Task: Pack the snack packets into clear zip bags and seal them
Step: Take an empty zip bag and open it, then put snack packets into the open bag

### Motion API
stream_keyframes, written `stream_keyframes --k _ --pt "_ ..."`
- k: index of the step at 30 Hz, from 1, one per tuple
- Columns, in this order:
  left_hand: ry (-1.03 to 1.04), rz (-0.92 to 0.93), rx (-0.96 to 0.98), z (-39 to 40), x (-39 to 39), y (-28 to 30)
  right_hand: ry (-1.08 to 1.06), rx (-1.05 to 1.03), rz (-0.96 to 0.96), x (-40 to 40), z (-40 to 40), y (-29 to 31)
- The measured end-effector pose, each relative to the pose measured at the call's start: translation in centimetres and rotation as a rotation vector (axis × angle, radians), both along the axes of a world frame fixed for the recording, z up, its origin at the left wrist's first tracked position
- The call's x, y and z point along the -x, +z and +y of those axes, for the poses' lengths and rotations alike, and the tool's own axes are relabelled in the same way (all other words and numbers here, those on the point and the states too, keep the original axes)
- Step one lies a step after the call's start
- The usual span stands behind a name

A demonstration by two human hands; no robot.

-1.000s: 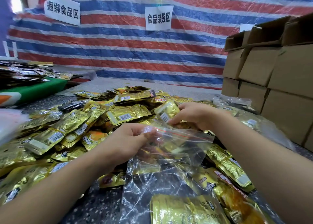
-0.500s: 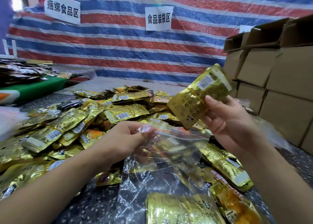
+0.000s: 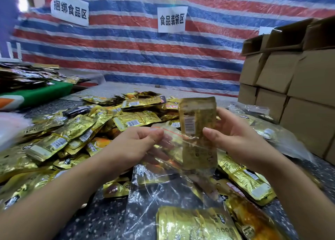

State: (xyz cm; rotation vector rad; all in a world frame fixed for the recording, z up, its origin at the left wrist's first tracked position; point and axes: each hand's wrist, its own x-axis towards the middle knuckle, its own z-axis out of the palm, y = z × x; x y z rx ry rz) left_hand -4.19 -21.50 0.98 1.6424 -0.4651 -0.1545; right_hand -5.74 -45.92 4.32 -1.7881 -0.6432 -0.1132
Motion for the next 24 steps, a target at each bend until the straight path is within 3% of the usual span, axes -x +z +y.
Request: stream_keyframes --k 8,18,24 --pt "-0.009 -0.032 0.022 -0.4 0.2 0.1 0.004 0.214 -0.013 0.7 0.4 0.2" --pt "0.008 -0.172 -0.008 -1.0 1.1 0.3 -0.075 0.512 -0.194 1.7 1.0 0.8" --pt "0.044 -0.225 0.032 -1.1 1.2 0.7 -0.130 0.376 -0.109 1.3 1.7 0.4"
